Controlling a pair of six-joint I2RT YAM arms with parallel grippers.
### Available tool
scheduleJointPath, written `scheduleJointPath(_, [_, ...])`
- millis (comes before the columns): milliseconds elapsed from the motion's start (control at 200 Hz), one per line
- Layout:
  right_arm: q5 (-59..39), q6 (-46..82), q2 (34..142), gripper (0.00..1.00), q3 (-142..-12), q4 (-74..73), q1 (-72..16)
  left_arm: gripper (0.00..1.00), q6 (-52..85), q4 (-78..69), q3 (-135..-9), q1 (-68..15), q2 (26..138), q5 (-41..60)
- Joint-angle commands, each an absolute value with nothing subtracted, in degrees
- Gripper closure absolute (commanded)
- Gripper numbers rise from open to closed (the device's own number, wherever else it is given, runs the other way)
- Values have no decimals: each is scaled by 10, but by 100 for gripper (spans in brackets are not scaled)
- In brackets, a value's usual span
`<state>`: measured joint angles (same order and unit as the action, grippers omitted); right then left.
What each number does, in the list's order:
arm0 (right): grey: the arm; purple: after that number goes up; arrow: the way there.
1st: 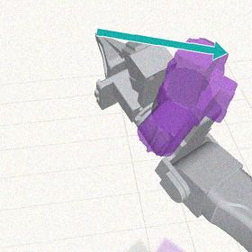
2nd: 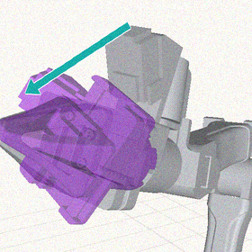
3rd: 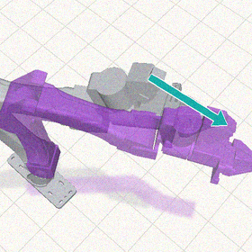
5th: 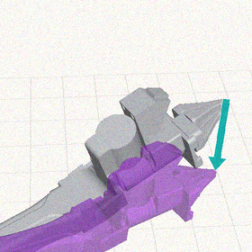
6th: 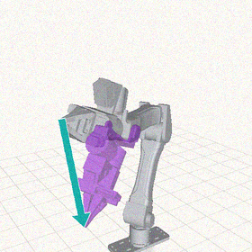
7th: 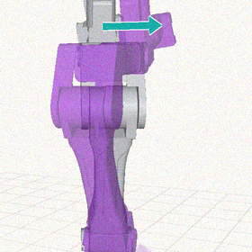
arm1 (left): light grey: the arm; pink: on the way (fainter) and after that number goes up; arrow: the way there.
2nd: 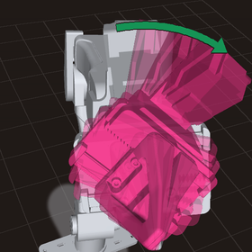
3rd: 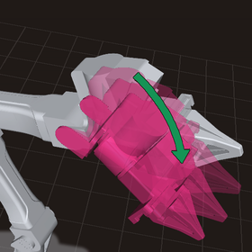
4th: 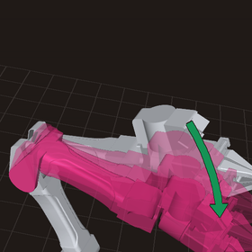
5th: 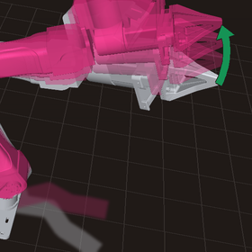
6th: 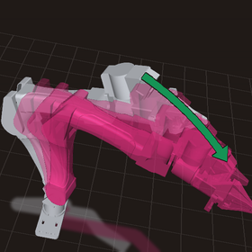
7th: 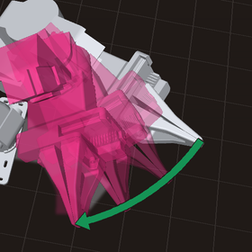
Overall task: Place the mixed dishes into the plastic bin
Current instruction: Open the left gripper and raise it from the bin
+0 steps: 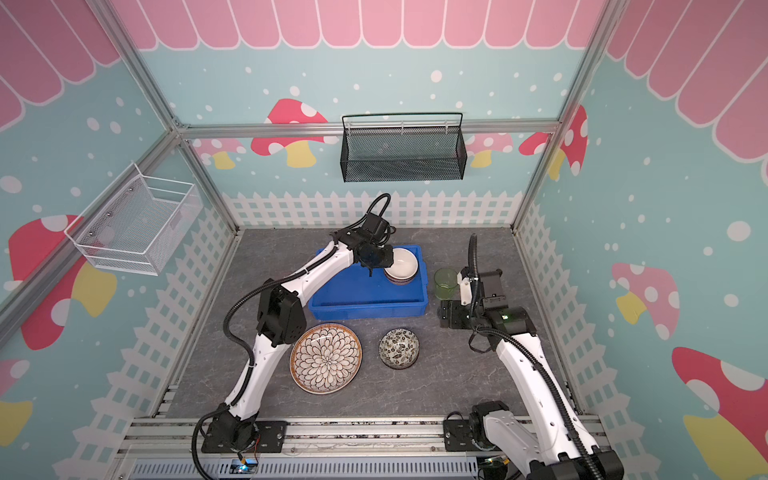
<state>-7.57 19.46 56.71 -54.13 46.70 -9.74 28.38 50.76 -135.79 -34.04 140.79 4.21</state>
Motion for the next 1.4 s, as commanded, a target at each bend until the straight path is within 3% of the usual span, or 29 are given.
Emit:
scheduleJointPath(0, [-90,178,564,11,-539,468,-94,58,285,505,-1371,-339,1398,53])
scheduleJointPath(250, [-103,172,565,11,-538,465,-95,38,292,506,-1372,-340,1373,71])
scheduleJointPath(550, [-104,180,572,11,-529,469,-94,1,287,505,-1342,-340,1301,79])
scheduleJointPath(780, [-145,198,577,11,-493,447,-96,1,287,466,-1239,-340,1199,63])
scheduleJointPath(950, [-178,226,566,22,-458,409,-113,1,292,394,-1091,-340,1084,23])
scheduleJointPath(1396, [-82,311,630,34,-448,378,-271,1,346,335,-860,-334,911,4])
